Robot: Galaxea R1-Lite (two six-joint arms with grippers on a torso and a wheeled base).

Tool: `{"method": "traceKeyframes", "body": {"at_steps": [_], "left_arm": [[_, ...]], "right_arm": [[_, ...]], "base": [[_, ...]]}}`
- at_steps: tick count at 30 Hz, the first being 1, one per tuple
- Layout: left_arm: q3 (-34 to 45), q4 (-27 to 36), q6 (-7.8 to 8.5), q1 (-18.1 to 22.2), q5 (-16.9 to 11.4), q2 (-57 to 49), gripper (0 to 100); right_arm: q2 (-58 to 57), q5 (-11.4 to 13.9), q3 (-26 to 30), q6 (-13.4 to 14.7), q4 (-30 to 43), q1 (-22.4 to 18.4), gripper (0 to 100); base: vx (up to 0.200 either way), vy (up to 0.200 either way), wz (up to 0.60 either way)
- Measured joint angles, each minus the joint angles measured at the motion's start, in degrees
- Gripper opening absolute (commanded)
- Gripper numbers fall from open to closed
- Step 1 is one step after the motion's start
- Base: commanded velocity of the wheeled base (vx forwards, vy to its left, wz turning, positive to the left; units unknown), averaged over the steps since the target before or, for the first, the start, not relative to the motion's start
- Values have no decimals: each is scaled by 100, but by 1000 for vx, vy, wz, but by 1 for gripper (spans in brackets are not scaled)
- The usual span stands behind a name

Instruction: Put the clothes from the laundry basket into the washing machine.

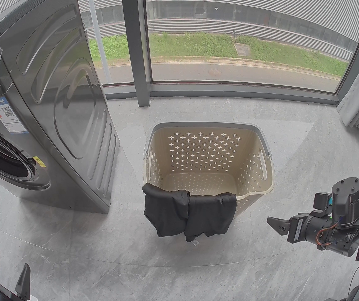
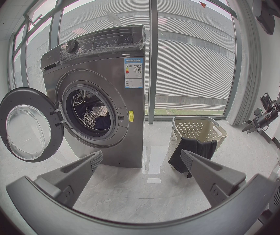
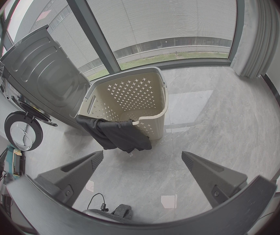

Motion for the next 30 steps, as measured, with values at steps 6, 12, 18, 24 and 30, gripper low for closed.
{"method": "traceKeyframes", "body": {"at_steps": [6, 12, 18, 24, 30], "left_arm": [[0, 0, -2, -2, 0, 0, 100], [0, 0, 0, 0, 0, 0, 100], [0, 0, 0, 0, -2, 0, 100], [0, 0, -2, 0, 0, 0, 100], [0, 0, -6, 2, 0, 0, 100]], "right_arm": [[555, -11, -143, 63, -512, 183, 100], [1139, -13, -304, 73, -829, 343, 100], [1755, -15, -586, 71, -1042, 458, 100], [2216, -13, -868, 66, -1114, 485, 100], [2719, -13, -1143, 66, -1477, 479, 100]], "base": [[0, 0, 0], [0, 0, 0], [0, 0, 0], [0, 0, 0], [0, 0, 0]]}}
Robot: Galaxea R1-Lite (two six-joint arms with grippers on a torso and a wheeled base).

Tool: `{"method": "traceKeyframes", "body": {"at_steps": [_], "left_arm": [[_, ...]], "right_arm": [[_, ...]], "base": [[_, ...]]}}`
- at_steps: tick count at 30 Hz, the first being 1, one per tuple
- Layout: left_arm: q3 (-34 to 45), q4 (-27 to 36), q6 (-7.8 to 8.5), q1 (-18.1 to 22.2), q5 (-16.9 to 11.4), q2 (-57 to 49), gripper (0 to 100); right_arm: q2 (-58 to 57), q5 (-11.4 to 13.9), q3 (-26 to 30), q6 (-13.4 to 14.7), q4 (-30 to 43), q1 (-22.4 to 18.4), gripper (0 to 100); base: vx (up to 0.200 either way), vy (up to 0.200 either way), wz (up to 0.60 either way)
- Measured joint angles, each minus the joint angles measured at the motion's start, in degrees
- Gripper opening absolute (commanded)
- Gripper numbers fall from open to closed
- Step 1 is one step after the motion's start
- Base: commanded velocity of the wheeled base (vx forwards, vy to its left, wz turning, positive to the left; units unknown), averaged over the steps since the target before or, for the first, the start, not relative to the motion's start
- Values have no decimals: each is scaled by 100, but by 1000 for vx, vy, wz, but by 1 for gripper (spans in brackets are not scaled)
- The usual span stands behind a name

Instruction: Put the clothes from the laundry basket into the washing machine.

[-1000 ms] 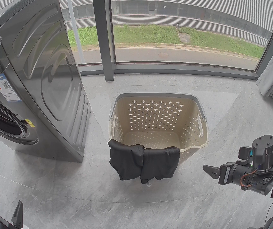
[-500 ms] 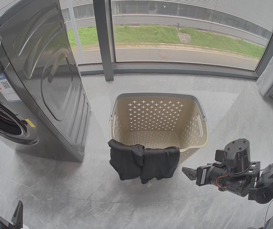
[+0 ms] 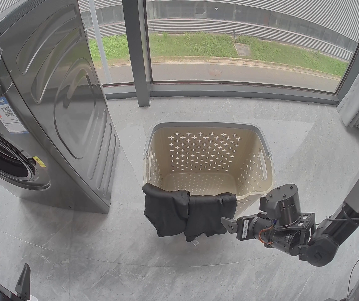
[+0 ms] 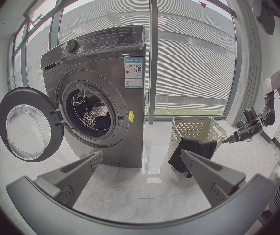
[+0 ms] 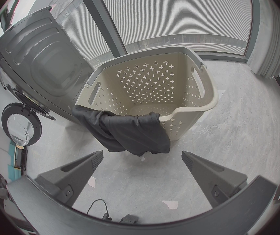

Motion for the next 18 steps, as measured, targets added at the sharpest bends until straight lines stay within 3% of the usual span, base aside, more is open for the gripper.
{"method": "traceKeyframes", "body": {"at_steps": [11, 18], "left_arm": [[0, 0, -5, -2, -5, 0, 100], [0, 0, -11, -2, -5, 0, 100]], "right_arm": [[1002, 2, -350, -35, -692, -57, 100], [1404, 7, -723, -63, -701, -18, 100]], "base": [[0, 0, 0], [0, 0, 0]]}}
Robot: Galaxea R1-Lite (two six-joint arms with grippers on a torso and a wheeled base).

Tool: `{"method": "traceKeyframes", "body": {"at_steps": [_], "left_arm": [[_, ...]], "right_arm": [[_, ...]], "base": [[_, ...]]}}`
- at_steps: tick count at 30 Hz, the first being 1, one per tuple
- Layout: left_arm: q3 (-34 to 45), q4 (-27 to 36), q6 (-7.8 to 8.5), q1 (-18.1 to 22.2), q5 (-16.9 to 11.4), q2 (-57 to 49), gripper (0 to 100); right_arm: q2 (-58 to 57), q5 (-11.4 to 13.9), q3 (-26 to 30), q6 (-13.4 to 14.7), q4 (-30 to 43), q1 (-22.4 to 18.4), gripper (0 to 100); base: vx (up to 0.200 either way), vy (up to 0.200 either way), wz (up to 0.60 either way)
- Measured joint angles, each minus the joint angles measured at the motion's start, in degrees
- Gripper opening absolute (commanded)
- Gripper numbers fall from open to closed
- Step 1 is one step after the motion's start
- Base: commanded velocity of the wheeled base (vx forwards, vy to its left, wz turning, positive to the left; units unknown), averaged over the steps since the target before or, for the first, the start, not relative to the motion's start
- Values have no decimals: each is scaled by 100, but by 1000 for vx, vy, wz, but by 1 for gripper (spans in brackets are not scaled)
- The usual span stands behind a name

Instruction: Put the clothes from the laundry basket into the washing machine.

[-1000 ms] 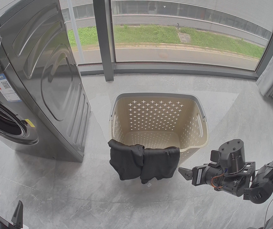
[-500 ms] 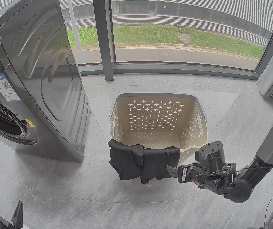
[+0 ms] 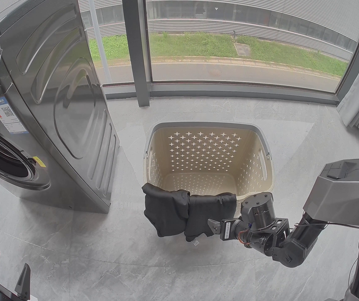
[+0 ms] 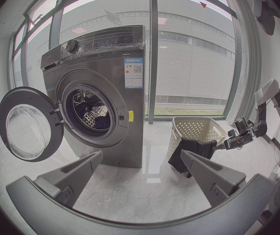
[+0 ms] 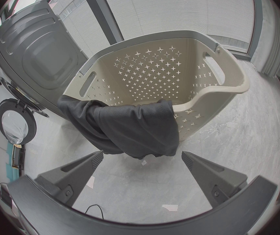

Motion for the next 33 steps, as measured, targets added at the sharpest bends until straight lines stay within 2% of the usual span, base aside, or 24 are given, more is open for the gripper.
{"method": "traceKeyframes", "body": {"at_steps": [18, 31, 32, 33], "left_arm": [[0, 0, -2, -2, -1, 0, 100], [0, 0, -2, -2, -4, 0, 100], [0, 0, -2, -5, -4, 0, 100], [0, 0, -2, -5, -4, 0, 100]], "right_arm": [[878, 13, -1253, -24, 41, -33, 100], [1228, 17, -1723, -33, 13, -50, 100], [1239, 20, -1738, -30, 13, -50, 0], [1247, 17, -1749, -33, 16, -50, 0]], "base": [[0, 0, 0], [0, 0, 0], [0, 0, 0], [0, 0, 0]]}}
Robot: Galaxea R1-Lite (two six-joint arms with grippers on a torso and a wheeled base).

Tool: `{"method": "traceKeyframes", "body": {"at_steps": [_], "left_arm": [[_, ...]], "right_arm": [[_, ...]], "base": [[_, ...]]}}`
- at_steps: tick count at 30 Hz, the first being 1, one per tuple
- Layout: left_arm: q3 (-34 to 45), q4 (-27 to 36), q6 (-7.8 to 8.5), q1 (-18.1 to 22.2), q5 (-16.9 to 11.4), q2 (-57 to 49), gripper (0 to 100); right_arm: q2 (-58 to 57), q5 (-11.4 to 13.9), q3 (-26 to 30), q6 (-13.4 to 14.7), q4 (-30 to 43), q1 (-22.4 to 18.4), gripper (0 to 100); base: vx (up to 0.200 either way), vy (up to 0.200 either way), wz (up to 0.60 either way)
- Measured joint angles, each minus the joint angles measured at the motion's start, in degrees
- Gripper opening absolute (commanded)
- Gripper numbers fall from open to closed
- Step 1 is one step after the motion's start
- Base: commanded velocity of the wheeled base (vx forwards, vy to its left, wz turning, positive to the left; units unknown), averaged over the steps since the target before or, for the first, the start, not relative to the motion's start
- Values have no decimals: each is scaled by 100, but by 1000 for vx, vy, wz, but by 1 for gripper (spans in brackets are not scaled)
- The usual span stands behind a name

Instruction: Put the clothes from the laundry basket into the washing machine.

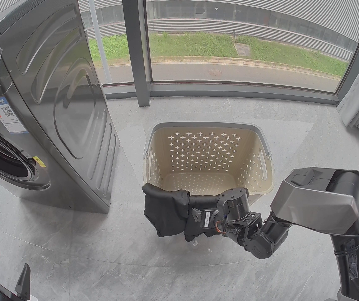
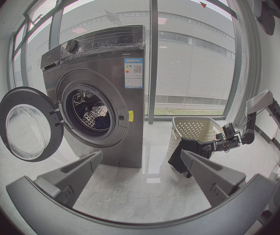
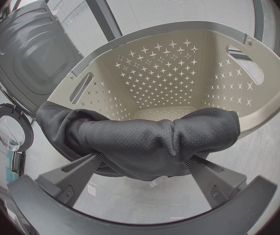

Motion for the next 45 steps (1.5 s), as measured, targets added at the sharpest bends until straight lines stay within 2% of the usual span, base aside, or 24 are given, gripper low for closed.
{"method": "traceKeyframes", "body": {"at_steps": [8, 15, 22, 30, 34, 38, 40, 45], "left_arm": [[0, 0, 0, 2, 0, 0, 100], [0, 0, 0, 2, 0, 0, 100], [0, 0, 2, 2, 0, 0, 100], [0, 0, 5, -2, 0, 0, 100], [0, 0, 6, 2, 0, 0, 100], [0, 0, 6, 2, 2, 0, 100], [0, 0, 6, 2, 0, 0, 100], [0, 2, 5, 2, 0, 0, 100]], "right_arm": [[24, 24, -30, 13, -35, 37, 0], [-157, 38, 204, 13, -110, 61, 0], [-909, 79, 873, 11, -260, 110, 0], [-2332, 132, 1996, -27, -471, 284, 0], [-3099, 238, 2472, -219, -511, 400, 0], [-3899, 391, 2944, -684, -572, 501, 0], [-4264, 479, 3109, -887, -660, 535, 0], [-4910, 646, 3321, -1196, -791, 634, 0]], "base": [[0, 0, 0], [0, 0, 0], [0, 0, 0], [0, 0, 0], [0, 0, 0], [0, 0, 0], [0, 0, 0], [0, 0, 0]]}}
